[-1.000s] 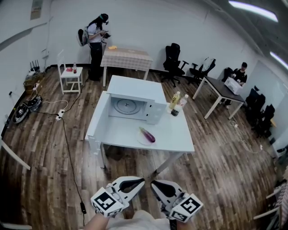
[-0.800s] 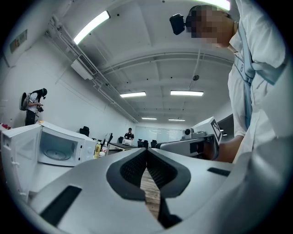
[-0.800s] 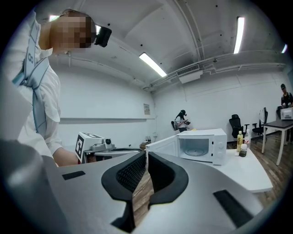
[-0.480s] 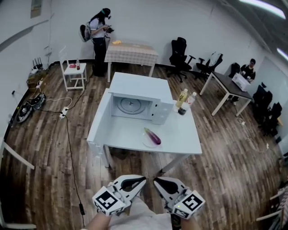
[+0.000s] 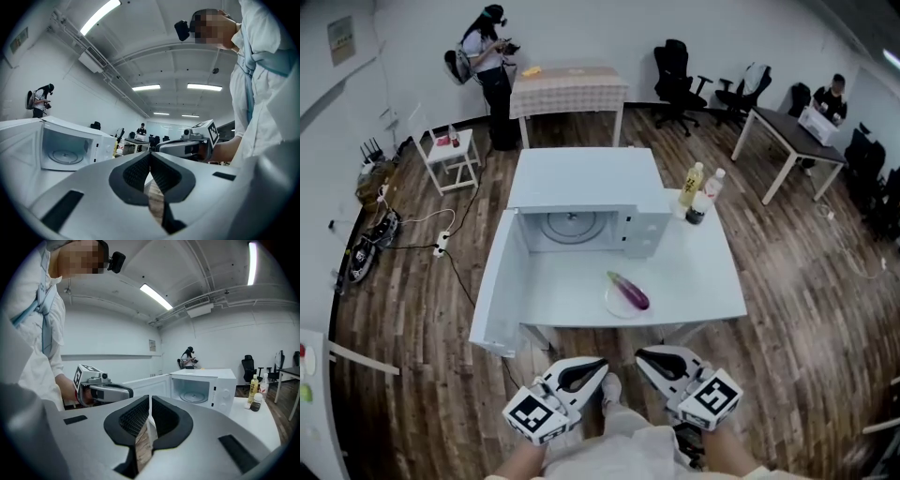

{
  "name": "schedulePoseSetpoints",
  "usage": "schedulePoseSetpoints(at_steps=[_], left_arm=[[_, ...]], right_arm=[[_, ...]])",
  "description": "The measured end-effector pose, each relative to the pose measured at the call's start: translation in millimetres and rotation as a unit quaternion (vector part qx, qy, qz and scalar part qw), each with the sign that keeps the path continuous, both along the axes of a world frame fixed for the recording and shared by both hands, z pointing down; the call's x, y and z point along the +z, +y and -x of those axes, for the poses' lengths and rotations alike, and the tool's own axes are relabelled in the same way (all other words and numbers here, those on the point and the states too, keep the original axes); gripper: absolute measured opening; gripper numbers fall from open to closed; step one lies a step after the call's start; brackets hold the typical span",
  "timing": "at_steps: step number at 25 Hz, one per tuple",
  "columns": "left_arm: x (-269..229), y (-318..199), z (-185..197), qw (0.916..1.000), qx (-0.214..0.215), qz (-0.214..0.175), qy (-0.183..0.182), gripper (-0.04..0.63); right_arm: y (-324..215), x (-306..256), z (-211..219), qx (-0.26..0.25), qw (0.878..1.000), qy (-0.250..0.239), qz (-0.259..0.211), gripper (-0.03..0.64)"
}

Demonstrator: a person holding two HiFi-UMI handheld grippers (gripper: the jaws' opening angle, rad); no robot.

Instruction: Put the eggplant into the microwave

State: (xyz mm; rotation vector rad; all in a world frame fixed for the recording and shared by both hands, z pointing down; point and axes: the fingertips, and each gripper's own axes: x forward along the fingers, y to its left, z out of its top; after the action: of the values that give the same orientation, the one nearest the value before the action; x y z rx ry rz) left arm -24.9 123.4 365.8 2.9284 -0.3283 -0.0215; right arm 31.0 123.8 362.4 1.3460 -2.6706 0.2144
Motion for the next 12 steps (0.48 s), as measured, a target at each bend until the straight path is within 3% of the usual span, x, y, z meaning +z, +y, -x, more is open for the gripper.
schedulePoseSetpoints(at_steps=[12], left_arm=[[17.4, -85.8, -66.1, 0.9991, 0.011, 0.03, -0.027, 0.003]], right_arm=[[-77.4, 36.5, -71.0, 0.01, 0.999, -0.005, 0.041, 0.038]])
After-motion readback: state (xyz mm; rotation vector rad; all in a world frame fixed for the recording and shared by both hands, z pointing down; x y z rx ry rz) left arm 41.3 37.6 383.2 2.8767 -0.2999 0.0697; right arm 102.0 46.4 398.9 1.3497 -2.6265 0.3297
